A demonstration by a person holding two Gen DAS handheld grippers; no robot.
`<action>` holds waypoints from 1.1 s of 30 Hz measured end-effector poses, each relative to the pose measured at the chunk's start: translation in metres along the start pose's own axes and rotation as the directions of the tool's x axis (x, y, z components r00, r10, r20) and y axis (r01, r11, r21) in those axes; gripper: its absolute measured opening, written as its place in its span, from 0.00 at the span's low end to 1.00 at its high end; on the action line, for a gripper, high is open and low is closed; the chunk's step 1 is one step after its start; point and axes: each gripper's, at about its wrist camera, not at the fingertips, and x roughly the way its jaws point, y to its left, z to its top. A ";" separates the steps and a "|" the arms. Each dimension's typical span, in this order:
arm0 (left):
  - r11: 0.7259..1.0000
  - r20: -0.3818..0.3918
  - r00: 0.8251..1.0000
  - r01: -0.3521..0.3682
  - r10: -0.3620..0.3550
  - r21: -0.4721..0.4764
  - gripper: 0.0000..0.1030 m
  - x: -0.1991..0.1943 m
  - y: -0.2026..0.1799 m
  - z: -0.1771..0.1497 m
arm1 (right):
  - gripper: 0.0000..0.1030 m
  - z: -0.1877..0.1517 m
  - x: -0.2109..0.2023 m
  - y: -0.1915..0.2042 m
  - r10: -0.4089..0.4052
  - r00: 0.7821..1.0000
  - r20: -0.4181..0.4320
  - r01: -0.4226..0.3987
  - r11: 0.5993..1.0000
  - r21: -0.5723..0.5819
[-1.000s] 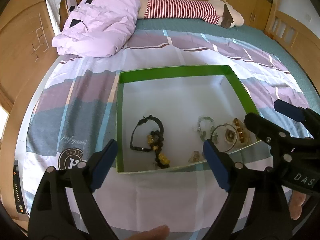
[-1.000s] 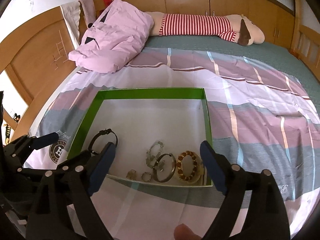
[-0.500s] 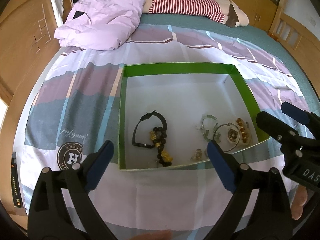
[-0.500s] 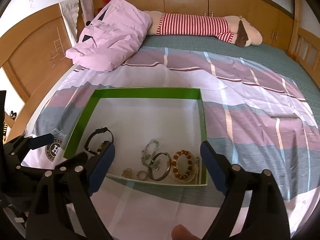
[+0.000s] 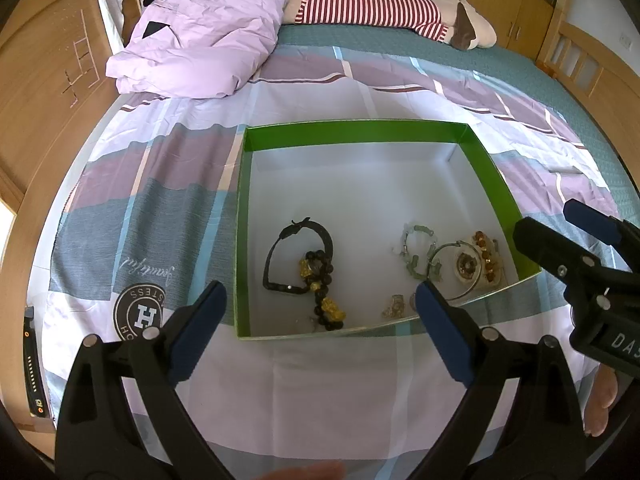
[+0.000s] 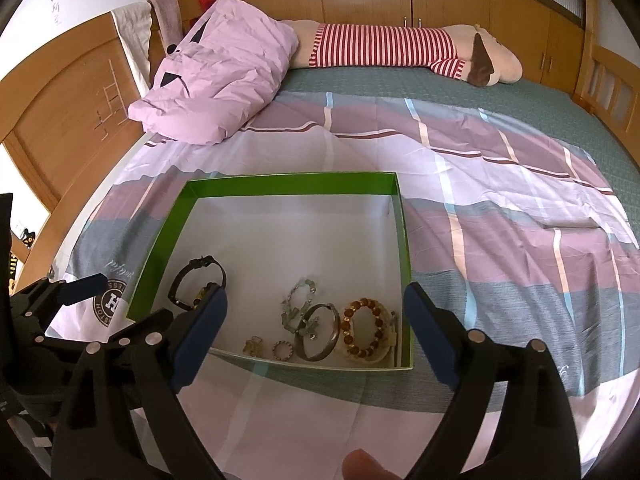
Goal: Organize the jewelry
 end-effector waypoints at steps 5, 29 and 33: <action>1.000 0.000 1.000 -0.002 0.002 0.006 0.94 0.000 -0.001 -0.001 | 0.88 -0.001 0.000 0.001 0.001 1.000 -0.001 -0.001 1.000 0.003; 1.000 -0.005 1.000 -0.001 0.001 0.006 0.94 0.002 0.000 -0.002 | 0.88 -0.004 0.004 0.004 0.006 1.000 -0.010 -0.006 1.000 0.000; 1.000 -0.005 1.000 0.000 0.000 0.008 0.95 0.002 -0.001 -0.002 | 0.88 -0.004 0.004 0.004 0.005 1.000 -0.010 -0.005 1.000 0.001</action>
